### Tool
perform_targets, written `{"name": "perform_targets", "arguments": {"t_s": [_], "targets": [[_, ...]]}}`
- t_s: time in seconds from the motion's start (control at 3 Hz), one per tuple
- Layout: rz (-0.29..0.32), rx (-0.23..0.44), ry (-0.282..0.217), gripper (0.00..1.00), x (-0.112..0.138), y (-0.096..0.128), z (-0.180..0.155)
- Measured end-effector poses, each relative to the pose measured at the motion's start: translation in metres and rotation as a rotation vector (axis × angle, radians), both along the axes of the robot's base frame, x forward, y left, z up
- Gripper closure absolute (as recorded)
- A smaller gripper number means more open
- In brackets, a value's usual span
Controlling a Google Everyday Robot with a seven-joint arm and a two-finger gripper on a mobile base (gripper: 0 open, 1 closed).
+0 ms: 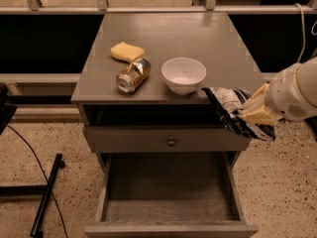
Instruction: Place blue chip bag into middle drawer
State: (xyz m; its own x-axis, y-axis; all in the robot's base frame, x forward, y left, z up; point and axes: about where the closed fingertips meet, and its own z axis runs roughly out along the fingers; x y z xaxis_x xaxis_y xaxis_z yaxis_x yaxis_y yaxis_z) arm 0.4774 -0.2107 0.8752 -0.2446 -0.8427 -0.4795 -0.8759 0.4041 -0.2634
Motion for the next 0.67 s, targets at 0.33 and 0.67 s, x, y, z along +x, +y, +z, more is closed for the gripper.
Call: {"name": "perform_targets", "arguments": {"t_s": [0.33, 0.67], "targets": [[0.001, -0.001, 0.003, 1.00, -0.0010, 0.0003, -0.0015], [0.001, 0.000, 0.012, 1.00, -0.0003, 0.0001, -0.0073]]}}
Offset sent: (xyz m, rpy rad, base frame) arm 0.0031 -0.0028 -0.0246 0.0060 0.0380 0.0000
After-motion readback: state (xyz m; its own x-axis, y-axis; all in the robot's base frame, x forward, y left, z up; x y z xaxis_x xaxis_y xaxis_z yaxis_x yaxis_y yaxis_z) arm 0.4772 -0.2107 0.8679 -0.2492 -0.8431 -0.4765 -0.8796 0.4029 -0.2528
